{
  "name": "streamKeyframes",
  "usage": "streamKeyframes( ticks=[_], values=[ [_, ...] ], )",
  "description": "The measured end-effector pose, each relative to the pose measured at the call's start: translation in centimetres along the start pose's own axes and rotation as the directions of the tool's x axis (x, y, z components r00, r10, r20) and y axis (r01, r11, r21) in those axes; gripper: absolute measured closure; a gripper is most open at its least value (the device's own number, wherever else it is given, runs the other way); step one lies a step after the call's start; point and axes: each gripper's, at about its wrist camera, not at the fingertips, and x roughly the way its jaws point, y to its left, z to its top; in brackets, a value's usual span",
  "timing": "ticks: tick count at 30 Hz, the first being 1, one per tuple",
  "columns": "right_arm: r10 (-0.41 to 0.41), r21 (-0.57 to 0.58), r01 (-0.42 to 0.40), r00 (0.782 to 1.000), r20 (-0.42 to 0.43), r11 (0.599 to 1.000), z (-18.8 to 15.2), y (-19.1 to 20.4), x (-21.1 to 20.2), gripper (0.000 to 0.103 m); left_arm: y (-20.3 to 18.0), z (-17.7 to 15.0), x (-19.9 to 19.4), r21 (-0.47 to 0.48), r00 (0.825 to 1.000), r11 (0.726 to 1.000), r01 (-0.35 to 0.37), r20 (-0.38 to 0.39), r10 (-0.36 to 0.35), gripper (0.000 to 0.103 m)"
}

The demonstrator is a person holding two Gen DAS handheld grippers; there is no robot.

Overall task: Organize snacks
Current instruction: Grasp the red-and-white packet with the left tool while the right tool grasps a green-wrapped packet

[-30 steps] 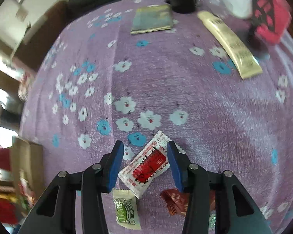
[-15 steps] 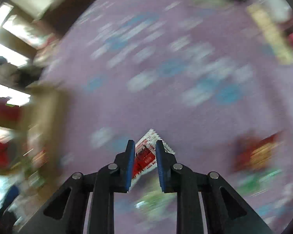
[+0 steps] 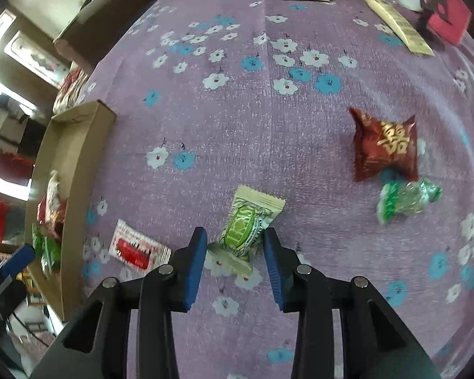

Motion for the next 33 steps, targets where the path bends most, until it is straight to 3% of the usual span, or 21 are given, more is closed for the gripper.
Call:
streamKeyframes(
  ticks=[1,6,8,10,13,17,21,23,27,31,33],
  values=[
    [-0.001,0.005,0.001,1.0,0.01,1.0,0.0,-0.1,0.0,0.078,-0.7,0.2,0.8,0.033,1.0,0.999,0.013,-0.02,-0.012,0.03],
    [0.034,0.049,-0.035,0.999,0.017,0.998,-0.5,-1.6,-0.6,0.084,-4.1,1.8,4.9,0.259,0.996,0.965,-0.028,-0.07,0.048,0.03],
    [0.036,0.055,-0.037,0.999,0.015,0.998,-1.2,-2.3,-1.1,0.084,-4.5,2.6,7.1,0.294,0.992,0.956,-0.018,-0.113,0.053,0.03],
    [0.041,0.06,-0.041,0.999,0.009,0.997,-1.7,-3.2,-1.6,0.084,-4.4,2.9,8.7,0.317,0.986,0.948,-0.021,-0.148,0.072,0.03],
    [0.034,0.051,-0.034,0.999,0.009,0.998,-2.5,-3.9,-2.4,0.084,-3.9,2.3,10.6,0.323,0.964,0.946,-0.007,-0.248,0.092,0.032],
    [0.039,0.042,-0.038,0.999,-0.001,0.998,-2.9,-4.0,-2.3,0.084,-4.1,1.6,9.4,0.234,0.943,0.961,0.147,-0.326,-0.065,0.034],
    [0.043,0.004,-0.043,0.999,0.001,0.999,-3.0,-4.3,-2.5,0.08,-4.9,1.1,7.8,0.288,0.966,0.953,0.089,-0.256,-0.013,0.034],
    [0.042,-0.014,-0.041,0.999,0.006,0.999,-3.0,-4.0,-2.6,0.08,-5.4,0.7,7.5,0.335,0.972,0.94,0.056,-0.232,0.025,0.034],
    [0.051,-0.031,-0.05,0.999,0.007,0.998,-3.0,-3.5,-2.6,0.066,-6.2,-0.3,7.6,0.445,0.972,0.894,0.045,-0.226,0.063,0.034],
    [0.042,-0.046,-0.041,0.999,0.003,0.998,-2.6,-2.7,-2.0,0.062,-6.3,-1.2,9.0,0.57,0.956,0.819,0.062,-0.271,0.116,0.034],
    [0.016,-0.066,-0.015,1.0,0.004,0.998,-2.4,-2.1,-1.6,0.062,-6.3,-1.7,9.5,0.592,0.943,0.804,0.06,-0.297,0.148,0.034]
  ],
)
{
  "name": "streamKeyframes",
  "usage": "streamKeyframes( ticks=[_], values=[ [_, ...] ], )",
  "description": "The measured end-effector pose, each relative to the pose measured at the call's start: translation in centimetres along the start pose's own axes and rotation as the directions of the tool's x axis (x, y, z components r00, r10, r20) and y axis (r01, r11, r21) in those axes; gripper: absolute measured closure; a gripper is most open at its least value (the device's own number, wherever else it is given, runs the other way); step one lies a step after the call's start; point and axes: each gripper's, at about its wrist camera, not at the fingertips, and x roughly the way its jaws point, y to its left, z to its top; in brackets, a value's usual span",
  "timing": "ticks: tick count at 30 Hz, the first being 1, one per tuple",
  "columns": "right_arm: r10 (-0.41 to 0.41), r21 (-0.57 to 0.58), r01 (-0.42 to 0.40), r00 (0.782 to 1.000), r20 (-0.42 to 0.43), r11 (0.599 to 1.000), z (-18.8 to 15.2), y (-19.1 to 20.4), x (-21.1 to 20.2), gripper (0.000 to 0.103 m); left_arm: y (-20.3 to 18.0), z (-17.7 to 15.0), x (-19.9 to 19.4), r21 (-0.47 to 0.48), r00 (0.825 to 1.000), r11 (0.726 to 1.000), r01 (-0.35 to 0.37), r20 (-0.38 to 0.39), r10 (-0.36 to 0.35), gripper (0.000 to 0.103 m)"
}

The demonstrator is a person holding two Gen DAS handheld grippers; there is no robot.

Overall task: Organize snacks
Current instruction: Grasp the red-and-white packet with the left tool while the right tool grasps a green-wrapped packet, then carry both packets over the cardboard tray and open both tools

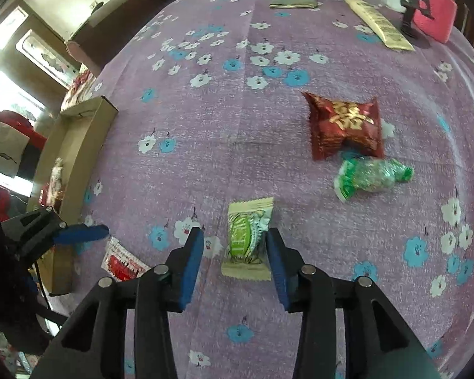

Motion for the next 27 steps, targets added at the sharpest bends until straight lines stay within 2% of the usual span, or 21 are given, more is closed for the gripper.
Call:
streamKeyframes(
  ticks=[1,2,4,5,8,10,13,15,19,20,22,23,25,27],
  values=[
    [-0.007,-0.01,0.007,1.0,-0.002,1.0,0.0,0.3,0.2,0.062,-0.1,-0.1,0.2,-0.001,1.0,1.0,-0.013,-0.011,0.013,0.035],
    [-0.024,-0.018,0.024,1.0,-0.001,1.0,0.0,0.5,0.3,0.063,0.0,-0.2,0.1,-0.019,1.0,1.0,-0.007,-0.014,0.007,0.042],
    [-0.046,-0.027,0.045,0.999,-0.002,0.999,-0.1,0.8,0.5,0.081,0.7,-0.6,-0.3,-0.089,0.999,0.995,0.045,0.005,-0.044,0.058],
    [-0.047,-0.023,0.047,0.999,0.002,0.999,-0.2,0.9,0.4,0.081,1.0,-0.8,-0.4,-0.115,0.999,0.992,0.052,0.01,-0.052,0.064],
    [-0.042,0.0,0.042,0.999,0.009,0.999,-0.4,0.6,0.3,0.082,1.9,-1.0,-0.8,-0.183,0.997,0.981,0.068,0.043,-0.061,0.063],
    [-0.031,0.016,0.031,0.999,0.008,0.999,-0.6,0.4,0.3,0.083,2.4,-1.1,-1.4,-0.23,0.993,0.969,0.092,0.092,-0.072,0.063],
    [-0.033,0.027,0.033,0.999,0.008,0.999,-1.0,0.4,0.0,0.083,2.4,-0.9,-1.5,-0.245,0.99,0.964,0.101,0.118,-0.074,0.059],
    [-0.036,0.034,0.036,0.999,0.008,0.999,-1.3,0.3,0.0,0.083,2.1,-0.4,-1.1,-0.242,0.991,0.966,0.087,0.116,-0.06,0.042],
    [-0.029,0.057,0.028,1.0,0.009,0.998,-1.7,0.1,-0.3,0.082,1.0,0.9,-0.1,-0.219,0.995,0.975,0.021,0.104,0.002,0.04],
    [-0.033,0.06,0.032,0.999,0.013,0.998,-1.8,0.1,-0.5,0.082,0.8,1.1,0.5,-0.214,0.996,0.977,-0.008,0.086,0.027,0.041],
    [-0.036,0.069,0.034,0.999,0.023,0.997,-2.1,0.0,-0.9,0.082,0.8,1.3,0.3,-0.2,0.993,0.979,-0.048,0.097,0.068,0.053],
    [-0.036,0.074,0.034,0.999,0.03,0.997,-2.2,0.0,-1.2,0.082,0.8,1.3,0.3,-0.201,0.993,0.978,-0.053,0.096,0.073,0.069],
    [-0.041,0.079,0.038,0.998,0.043,0.996,-2.3,0.0,-1.9,0.082,1.7,1.1,-0.4,-0.248,0.993,0.968,0.023,0.117,0.007,0.071],
    [-0.044,0.081,0.04,0.997,0.056,0.996,-2.4,0.2,-2.4,0.082,2.5,0.8,-1.2,-0.285,0.99,0.958,0.034,0.144,0.008,0.071]
  ],
)
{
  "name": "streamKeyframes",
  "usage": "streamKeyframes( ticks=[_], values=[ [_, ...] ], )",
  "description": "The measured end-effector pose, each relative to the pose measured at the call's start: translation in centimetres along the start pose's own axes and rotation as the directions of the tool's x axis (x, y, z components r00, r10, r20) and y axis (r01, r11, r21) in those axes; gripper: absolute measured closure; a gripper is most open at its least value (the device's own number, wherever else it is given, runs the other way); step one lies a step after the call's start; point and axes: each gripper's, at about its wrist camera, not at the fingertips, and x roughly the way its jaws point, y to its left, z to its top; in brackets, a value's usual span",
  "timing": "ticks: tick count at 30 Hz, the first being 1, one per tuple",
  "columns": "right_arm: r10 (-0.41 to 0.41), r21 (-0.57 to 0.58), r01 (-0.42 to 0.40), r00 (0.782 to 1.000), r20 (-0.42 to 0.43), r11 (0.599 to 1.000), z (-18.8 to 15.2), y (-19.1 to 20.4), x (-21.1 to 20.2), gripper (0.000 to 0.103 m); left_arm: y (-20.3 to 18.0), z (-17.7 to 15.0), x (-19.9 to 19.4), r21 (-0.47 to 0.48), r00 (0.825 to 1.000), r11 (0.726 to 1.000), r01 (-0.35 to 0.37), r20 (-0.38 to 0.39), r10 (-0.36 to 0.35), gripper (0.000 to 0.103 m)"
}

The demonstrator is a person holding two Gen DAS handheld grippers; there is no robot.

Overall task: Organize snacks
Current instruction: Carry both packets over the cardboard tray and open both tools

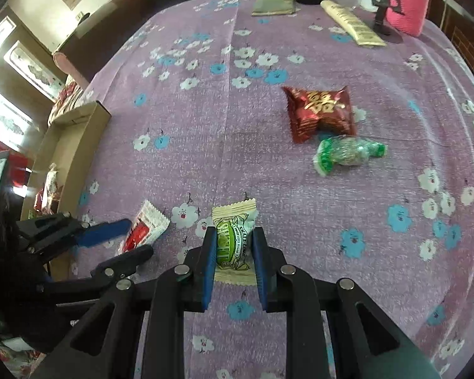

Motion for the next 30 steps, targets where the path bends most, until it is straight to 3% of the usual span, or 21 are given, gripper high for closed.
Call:
streamKeyframes(
  ticks=[3,6,11,14,17,21,26,30],
  values=[
    [0.01,-0.002,-0.01,1.0,0.016,1.0,0.1,0.9,-0.7,0.083,2.4,-0.5,-2.6,-0.105,0.997,0.992,0.064,0.056,-0.058,0.071],
    [0.043,-0.016,-0.043,0.999,0.027,0.999,0.6,2.6,-1.1,0.083,5.2,-1.9,-6.0,-0.196,0.991,0.977,0.081,0.116,-0.058,0.071],
    [0.148,-0.075,-0.145,0.988,0.036,0.987,1.9,8.1,-1.2,0.083,12.2,-5.6,-11.3,-0.361,0.981,0.932,0.02,0.187,0.052,0.07],
    [0.213,-0.112,-0.21,0.977,0.018,0.971,2.8,12.4,-0.2,0.083,16.2,-7.6,-12.2,-0.445,0.978,0.895,-0.026,0.174,0.116,0.07],
    [0.254,-0.149,-0.25,0.967,0.002,0.957,3.7,16.7,1.2,0.083,20.2,-9.5,-12.8,-0.523,0.976,0.852,-0.029,0.169,0.137,0.07],
    [0.258,-0.186,-0.257,0.966,-0.018,0.948,4.8,22.0,3.9,0.083,23.7,-9.8,-11.9,-0.56,0.977,0.827,-0.052,0.143,0.159,0.069],
    [0.207,-0.2,-0.21,0.978,-0.039,0.957,5.8,25.3,7.6,0.083,25.4,-8.6,-10.1,-0.533,0.975,0.839,-0.107,0.11,0.194,0.068],
    [0.154,-0.18,-0.159,0.987,-0.04,0.971,6.2,26.0,9.7,0.083,26.5,-8.9,-9.4,-0.546,0.984,0.837,-0.038,0.127,0.128,0.065]
  ],
)
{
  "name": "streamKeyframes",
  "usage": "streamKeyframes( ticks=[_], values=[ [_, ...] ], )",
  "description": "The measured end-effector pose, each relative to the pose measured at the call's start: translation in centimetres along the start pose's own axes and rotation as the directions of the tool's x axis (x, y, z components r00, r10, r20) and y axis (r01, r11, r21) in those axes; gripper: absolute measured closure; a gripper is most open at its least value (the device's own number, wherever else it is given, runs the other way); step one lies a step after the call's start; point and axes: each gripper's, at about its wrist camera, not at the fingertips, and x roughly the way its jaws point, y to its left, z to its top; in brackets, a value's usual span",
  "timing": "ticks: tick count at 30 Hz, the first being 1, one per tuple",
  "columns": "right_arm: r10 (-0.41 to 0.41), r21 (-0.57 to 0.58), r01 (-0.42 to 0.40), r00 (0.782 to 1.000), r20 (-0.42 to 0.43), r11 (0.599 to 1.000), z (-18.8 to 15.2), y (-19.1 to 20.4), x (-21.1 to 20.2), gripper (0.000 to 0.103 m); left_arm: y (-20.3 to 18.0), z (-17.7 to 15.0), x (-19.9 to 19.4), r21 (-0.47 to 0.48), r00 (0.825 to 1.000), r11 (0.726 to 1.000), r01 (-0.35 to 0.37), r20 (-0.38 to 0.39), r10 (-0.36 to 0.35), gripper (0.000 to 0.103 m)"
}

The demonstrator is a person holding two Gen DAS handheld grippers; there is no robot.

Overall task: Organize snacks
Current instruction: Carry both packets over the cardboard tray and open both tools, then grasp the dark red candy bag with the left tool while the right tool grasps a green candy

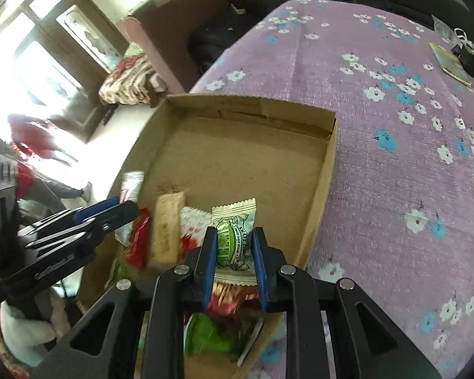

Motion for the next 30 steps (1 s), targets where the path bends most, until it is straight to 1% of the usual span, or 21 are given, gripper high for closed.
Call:
streamKeyframes(
  ticks=[1,3,6,9,10,11,14,15,17,18,20,21,23,25,26,28,29,30],
  values=[
    [-0.004,0.007,0.004,1.0,-0.002,1.0,0.1,0.0,0.3,0.082,0.2,-0.1,-0.2,-0.008,1.0,1.0,0.019,-0.002,-0.019,0.063],
    [-0.005,0.012,0.006,1.0,-0.004,1.0,0.2,0.2,0.8,0.08,0.2,-0.3,-0.8,-0.005,0.999,0.999,0.04,0.011,-0.04,0.051],
    [-0.022,0.004,0.022,1.0,0.01,1.0,0.2,0.4,0.7,0.08,0.0,-0.5,-2.2,0.003,0.997,0.998,0.063,0.034,-0.063,0.043],
    [-0.03,0.004,0.03,0.999,0.024,1.0,0.1,0.5,-0.3,0.077,-0.1,-0.6,-3.8,-0.021,0.992,0.994,0.107,0.068,-0.105,0.04],
    [-0.031,0.003,0.031,0.999,0.031,1.0,0.1,0.3,-0.7,0.077,-0.3,-0.6,-4.3,-0.033,0.988,0.991,0.131,0.08,-0.128,0.04],
    [-0.032,0.002,0.032,0.999,0.041,0.999,0.1,0.2,-1.2,0.077,-0.4,-0.8,-5.1,-0.06,0.979,0.981,0.185,0.097,-0.179,0.039],
    [-0.036,0.027,0.034,0.997,0.068,0.999,-0.8,-1.3,-3.6,0.076,-1.3,-1.2,-6.7,-0.101,0.95,0.952,0.288,0.152,-0.271,0.036],
    [-0.035,0.053,0.031,0.997,0.074,0.998,-1.2,-2.4,-4.8,0.074,-2.0,-1.5,-7.2,-0.112,0.937,0.938,0.329,0.164,-0.31,0.036],
    [-0.05,0.108,0.04,0.995,0.087,0.993,-2.0,-5.2,-6.7,0.074,-3.3,-1.7,-7.1,-0.131,0.925,0.921,0.368,0.149,-0.349,0.036],
    [-0.064,0.143,0.05,0.993,0.096,0.988,-2.2,-7.0,-7.7,0.074,-4.2,-1.8,-7.0,-0.119,0.925,0.921,0.371,0.138,-0.355,0.036],
    [-0.109,0.22,0.082,0.988,0.112,0.972,-2.7,-11.2,-10.0,0.074,-6.3,-2.1,-6.9,-0.079,0.93,0.93,0.36,0.114,-0.35,0.036],
    [-0.153,0.263,0.117,0.98,0.123,0.958,-2.8,-13.7,-11.2,0.074,-7.3,-2.3,-6.8,-0.06,0.931,0.932,0.357,0.103,-0.35,0.036],
    [-0.252,0.345,0.194,0.959,0.131,0.918,-3.4,-19.0,-13.3,0.074,-9.4,-3.1,-6.5,-0.015,0.937,0.939,0.342,0.084,-0.34,0.036],
    [-0.305,0.405,0.233,0.944,0.124,0.884,-3.5,-22.8,-14.4,0.074,-11.0,-3.6,-6.0,0.006,0.943,0.945,0.327,0.066,-0.326,0.036],
    [-0.338,0.436,0.255,0.933,0.123,0.863,-3.5,-25.0,-15.0,0.073,-11.7,-3.8,-5.6,0.003,0.943,0.944,0.33,0.052,-0.33,0.036],
    [-0.37,0.464,0.276,0.921,0.124,0.842,-3.1,-27.6,-15.3,0.07,-12.6,-4.4,-5.0,0.002,0.945,0.945,0.327,0.035,-0.326,0.036],
    [-0.38,0.48,0.282,0.918,0.117,0.83,-2.8,-29.3,-15.0,0.07,-13.1,-4.6,-4.8,0.0,0.947,0.947,0.321,0.029,-0.321,0.036],
    [-0.375,0.485,0.281,0.921,0.107,0.828,-2.6,-30.1,-14.7,0.07,-13.6,-4.8,-4.5,-0.005,0.947,0.947,0.321,0.022,-0.321,0.036]
  ],
)
